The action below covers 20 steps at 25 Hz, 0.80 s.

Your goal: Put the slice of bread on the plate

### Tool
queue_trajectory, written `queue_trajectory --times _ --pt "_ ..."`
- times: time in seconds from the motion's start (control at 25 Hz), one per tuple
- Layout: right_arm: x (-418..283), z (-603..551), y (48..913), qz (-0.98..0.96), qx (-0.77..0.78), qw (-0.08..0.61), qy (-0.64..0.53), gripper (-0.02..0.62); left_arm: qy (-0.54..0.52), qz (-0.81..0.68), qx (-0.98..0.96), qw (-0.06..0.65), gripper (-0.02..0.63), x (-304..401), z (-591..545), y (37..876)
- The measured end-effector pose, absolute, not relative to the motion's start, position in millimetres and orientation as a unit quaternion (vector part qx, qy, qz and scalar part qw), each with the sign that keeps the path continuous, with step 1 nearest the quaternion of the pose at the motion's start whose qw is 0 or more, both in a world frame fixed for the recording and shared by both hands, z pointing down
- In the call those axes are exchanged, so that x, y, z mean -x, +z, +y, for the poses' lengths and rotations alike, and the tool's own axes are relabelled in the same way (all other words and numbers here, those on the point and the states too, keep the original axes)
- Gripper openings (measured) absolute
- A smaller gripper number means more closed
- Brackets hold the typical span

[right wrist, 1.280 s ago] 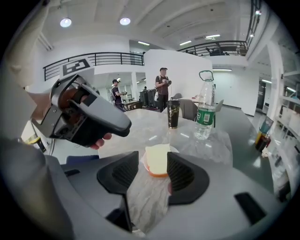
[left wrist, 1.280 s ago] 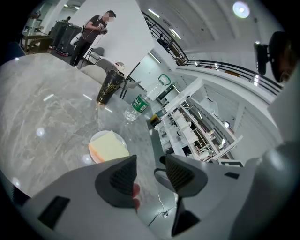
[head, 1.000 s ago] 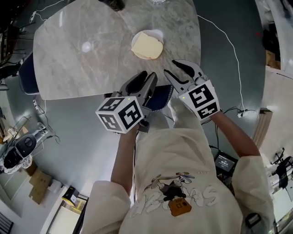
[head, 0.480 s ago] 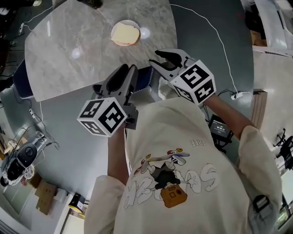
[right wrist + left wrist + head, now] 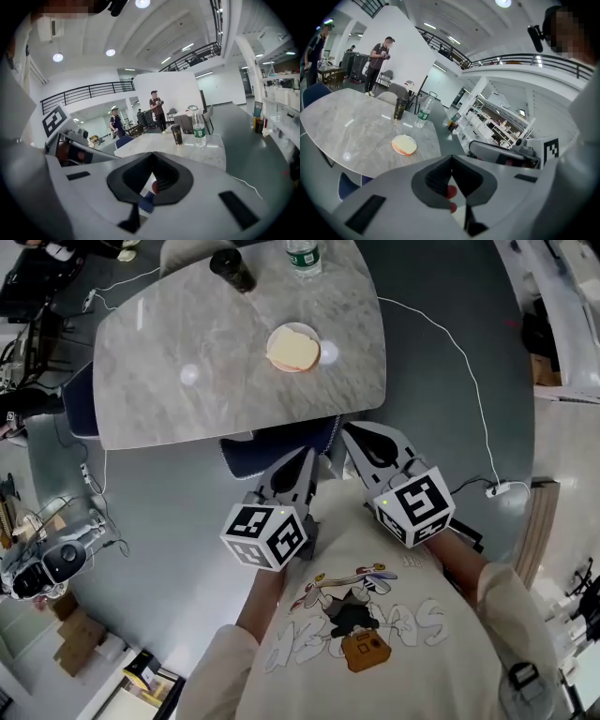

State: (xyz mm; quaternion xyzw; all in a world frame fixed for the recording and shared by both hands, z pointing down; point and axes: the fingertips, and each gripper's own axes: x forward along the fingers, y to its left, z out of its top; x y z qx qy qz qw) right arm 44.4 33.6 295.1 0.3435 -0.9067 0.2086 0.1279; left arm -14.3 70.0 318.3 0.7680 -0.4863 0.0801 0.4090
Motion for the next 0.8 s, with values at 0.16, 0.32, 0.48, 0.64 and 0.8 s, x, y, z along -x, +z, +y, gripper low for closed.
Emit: queue_trajectory --times 0.16,0.32,0.48,0.64,0.8 --pt "-54.1 33.7 286.2 -0.901 -0.369 0.113 0.199 0.006 0.068 -0.487 -0.766 0.413 0.011 14.7 71.1 314.8" --pt "-62.5 34.8 290.5 -0.897 -0.376 0.109 0.205 0.006 0.062 -0.486 -0.771 0.407 0.011 8.0 71.6 313.1" --pt "-58.0 34.2 290.1 -0.903 -0.362 0.111 0.202 0.006 0.065 -0.487 -0.773 0.402 0.011 4.2 70.0 311.7" --pt "-57.6 34.3 284.4 -0.906 -0.361 0.111 0.188 0.006 0.065 -0.491 -0.768 0.406 0.011 7.5 69.6 312.0" --pt "-50.7 41.3 285.1 -0.908 -0.357 0.114 0.190 0.006 0.067 -0.489 -0.768 0.408 0.011 10.6 76.7 311.6"
